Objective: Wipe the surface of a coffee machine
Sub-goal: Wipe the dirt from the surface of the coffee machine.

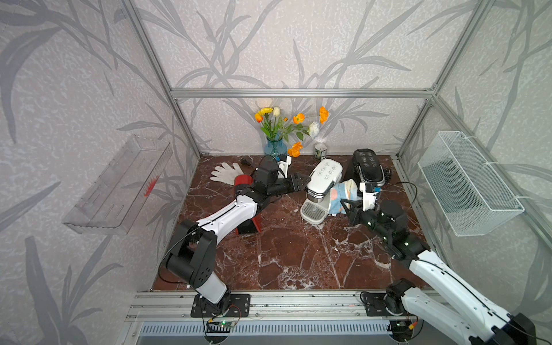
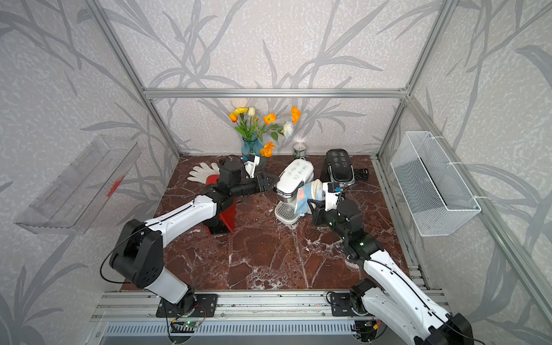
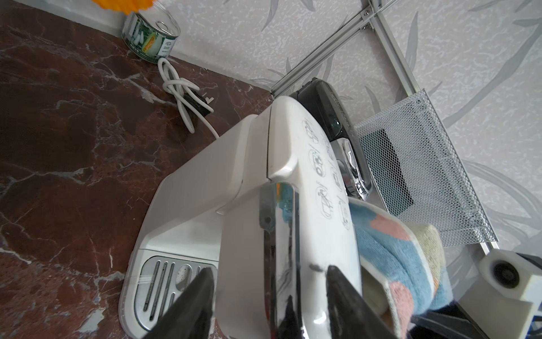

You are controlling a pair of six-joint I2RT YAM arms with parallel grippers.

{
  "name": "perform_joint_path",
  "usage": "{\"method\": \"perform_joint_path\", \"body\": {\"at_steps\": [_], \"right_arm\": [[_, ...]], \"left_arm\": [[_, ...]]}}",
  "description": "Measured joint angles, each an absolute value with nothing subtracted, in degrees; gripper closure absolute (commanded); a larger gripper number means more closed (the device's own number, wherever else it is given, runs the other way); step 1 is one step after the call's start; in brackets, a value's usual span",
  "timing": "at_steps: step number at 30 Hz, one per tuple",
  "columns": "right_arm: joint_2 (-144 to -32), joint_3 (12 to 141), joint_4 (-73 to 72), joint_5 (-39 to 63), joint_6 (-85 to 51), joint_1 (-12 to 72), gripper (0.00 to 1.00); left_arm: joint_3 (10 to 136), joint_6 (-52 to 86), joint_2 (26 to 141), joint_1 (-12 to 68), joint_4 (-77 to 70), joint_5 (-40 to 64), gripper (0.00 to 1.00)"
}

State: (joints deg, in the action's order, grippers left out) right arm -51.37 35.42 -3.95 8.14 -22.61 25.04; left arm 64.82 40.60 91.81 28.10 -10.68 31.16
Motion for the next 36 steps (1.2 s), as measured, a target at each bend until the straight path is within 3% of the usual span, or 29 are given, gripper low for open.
{"method": "perform_joint_path", "body": {"at_steps": [8, 36], "right_arm": [[-67.7, 41.78, -3.14, 5.43, -20.49, 23.16, 1.0], [-92.38, 36.8, -19.94, 9.76, -22.9, 23.77, 1.0]], "left_arm": [[65.78, 39.42, 91.88, 28.99, -8.43, 31.05, 0.4], [72.84, 38.98, 99.55, 30.04, -10.74, 31.09, 0.41]]}}
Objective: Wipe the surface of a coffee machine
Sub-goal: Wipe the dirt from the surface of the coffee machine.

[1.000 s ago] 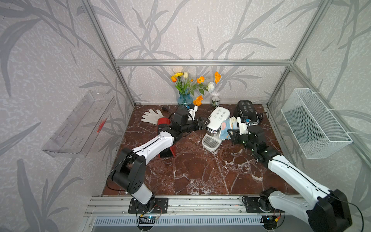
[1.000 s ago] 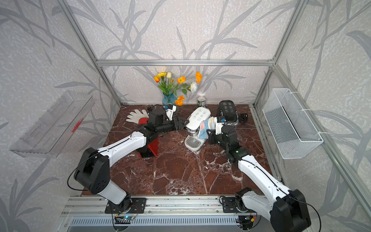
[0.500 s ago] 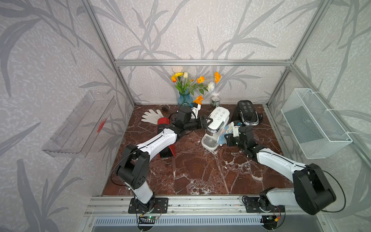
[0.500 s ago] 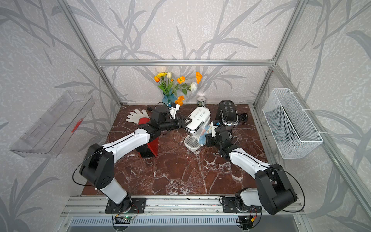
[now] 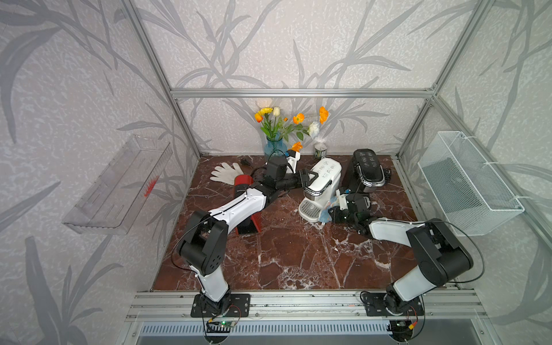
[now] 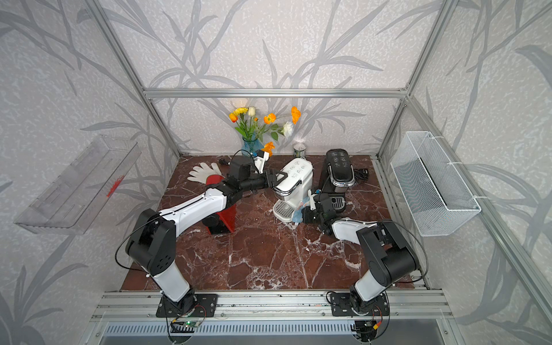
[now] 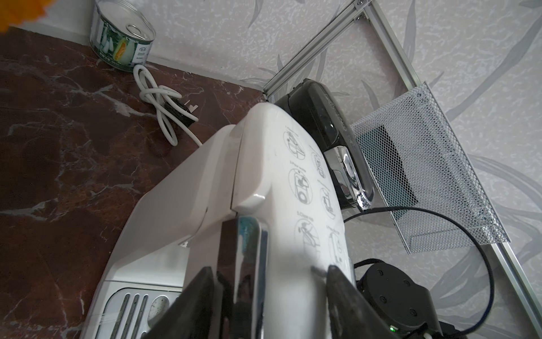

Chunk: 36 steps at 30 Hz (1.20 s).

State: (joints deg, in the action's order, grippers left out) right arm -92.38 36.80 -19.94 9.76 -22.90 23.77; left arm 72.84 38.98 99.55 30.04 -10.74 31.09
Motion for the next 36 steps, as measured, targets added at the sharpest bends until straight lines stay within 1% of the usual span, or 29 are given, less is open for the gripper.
{"method": "perform_joint_path", "body": {"at_steps": [3, 15, 27, 32, 36], "right_arm": [[-93.51, 37.39, -20.32, 10.28, -22.81, 24.47, 1.0], [-100.33, 47.48, -15.9, 12.75, -22.7, 26.96, 1.0], [-108.62, 61.08, -10.74, 14.81, -22.98, 29.98, 1.0], [-111.11, 65.49, -10.41, 17.47, -22.5, 31.99, 1.0], [-111.59, 66.72, -10.83, 18.39, -23.27, 33.08, 1.0]], "left_arm": [[72.97, 38.98, 99.63, 29.89, -10.76, 30.85, 0.42], [71.05, 38.98, 98.83, 27.2, -13.54, 26.24, 0.42], [63.05, 39.0, 89.86, 25.74, -11.18, 19.49, 0.42], [59.29, 39.79, 85.93, 26.13, -10.5, 19.33, 0.43], [57.76, 38.85, 82.87, 26.83, -7.18, 18.48, 0.43]]}}
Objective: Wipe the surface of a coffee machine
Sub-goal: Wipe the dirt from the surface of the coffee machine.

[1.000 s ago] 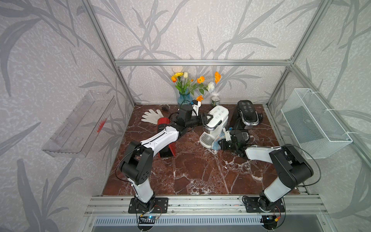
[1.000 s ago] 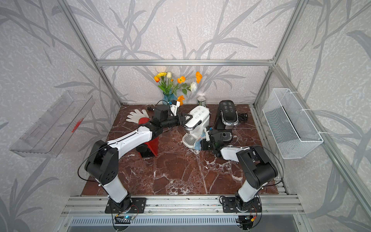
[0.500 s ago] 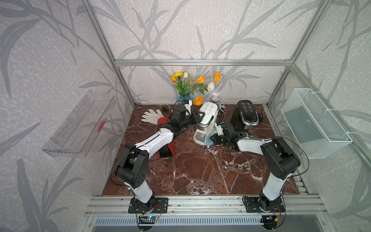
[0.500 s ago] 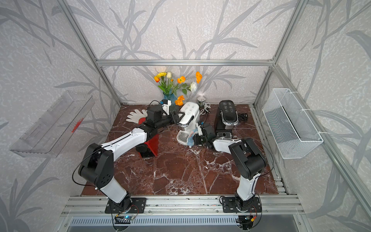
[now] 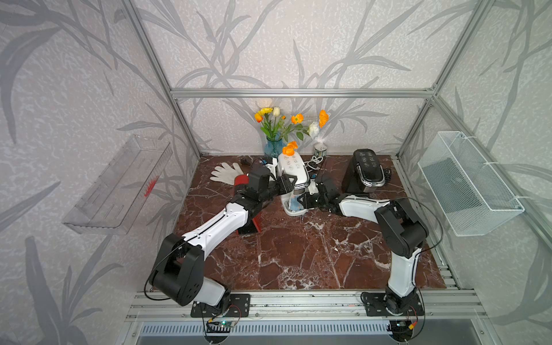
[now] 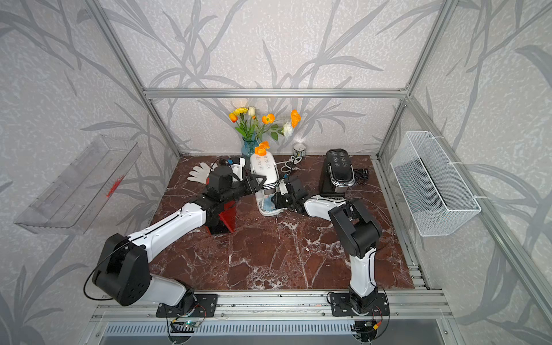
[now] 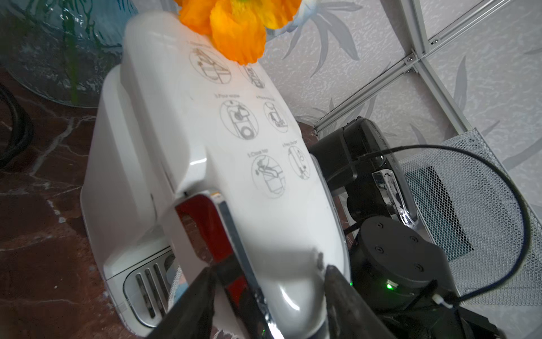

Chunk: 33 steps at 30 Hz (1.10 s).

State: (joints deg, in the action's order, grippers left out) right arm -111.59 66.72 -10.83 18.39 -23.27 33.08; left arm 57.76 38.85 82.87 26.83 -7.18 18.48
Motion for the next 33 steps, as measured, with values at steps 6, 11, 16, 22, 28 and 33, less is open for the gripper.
{"method": "perform_joint_path", "body": {"at_steps": [6, 11, 16, 22, 28, 33], "right_arm": [[-107.74, 62.83, -11.27, 18.81, -22.52, 33.34, 1.0], [-96.25, 54.24, -11.35, 20.18, -21.23, 33.19, 1.0], [-82.89, 50.54, -5.58, 19.22, -18.87, 31.66, 1.0], [-69.04, 50.5, 4.05, 16.43, -16.62, 27.53, 1.0], [-59.53, 52.56, 12.93, 13.5, -15.51, 21.26, 1.0], [-58.13, 54.7, 17.21, 12.16, -15.35, 19.44, 1.0]], "left_arm": [[57.58, 37.91, 81.93, 27.7, -4.71, 18.26, 0.42], [57.63, 36.95, 81.73, 27.77, -4.54, 18.02, 0.42], [59.94, 34.26, 81.93, 28.23, -0.93, 18.15, 0.42], [66.96, 30.5, 84.71, 29.76, 6.17, 18.94, 0.42], [72.44, 28.01, 86.35, 31.75, 12.36, 18.74, 0.41], [75.92, 26.98, 86.21, 32.01, 14.41, 18.0, 0.41]]}}
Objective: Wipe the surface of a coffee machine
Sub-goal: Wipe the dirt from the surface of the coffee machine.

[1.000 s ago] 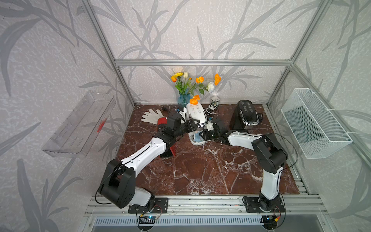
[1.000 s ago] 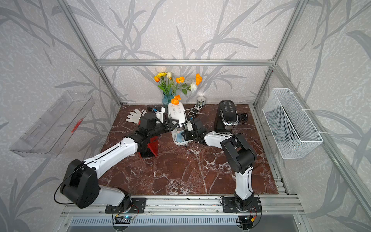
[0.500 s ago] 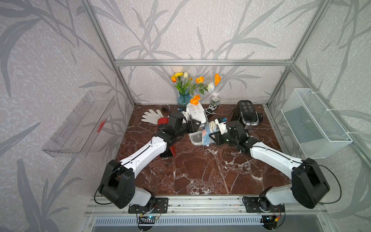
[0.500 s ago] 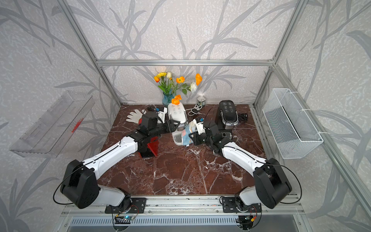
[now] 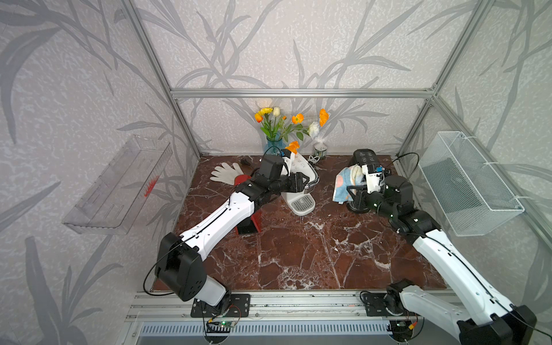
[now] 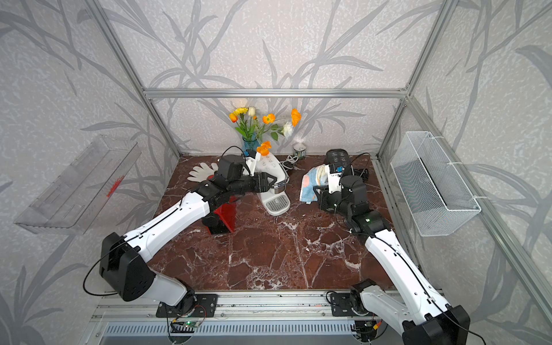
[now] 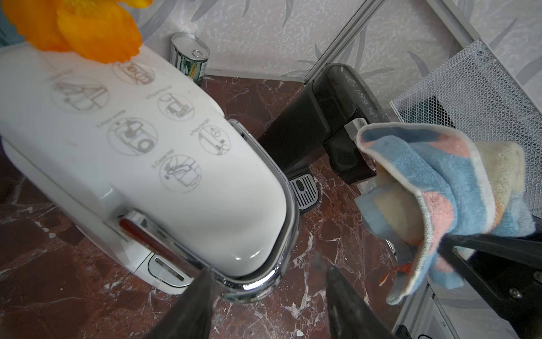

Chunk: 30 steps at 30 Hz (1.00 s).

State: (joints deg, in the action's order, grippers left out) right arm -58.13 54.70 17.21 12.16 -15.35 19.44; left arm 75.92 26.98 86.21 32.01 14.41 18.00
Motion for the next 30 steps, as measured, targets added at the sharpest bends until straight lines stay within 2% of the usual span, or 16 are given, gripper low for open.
{"method": "perform_joint_path", "body": {"at_steps": [5, 17, 23, 30], "right_arm": [[-58.13, 57.56, 23.44, 10.02, -14.44, 18.26, 1.0], [-61.6, 70.11, 31.27, 4.91, -11.88, 9.17, 1.0], [-71.64, 77.28, 31.88, 4.38, -10.9, 5.78, 1.0], [-82.52, 79.72, 31.57, 5.85, -10.85, 4.91, 1.0]], "left_arm": [[75.59, 26.87, 83.79, 32.16, 18.09, 16.27, 0.4], [77.82, 25.32, 77.36, 34.63, 26.28, 14.46, 0.39], [86.39, 23.83, 80.38, 37.32, 28.58, 13.56, 0.38], [96.44, 22.92, 92.9, 40.05, 29.39, 15.2, 0.38]]}}
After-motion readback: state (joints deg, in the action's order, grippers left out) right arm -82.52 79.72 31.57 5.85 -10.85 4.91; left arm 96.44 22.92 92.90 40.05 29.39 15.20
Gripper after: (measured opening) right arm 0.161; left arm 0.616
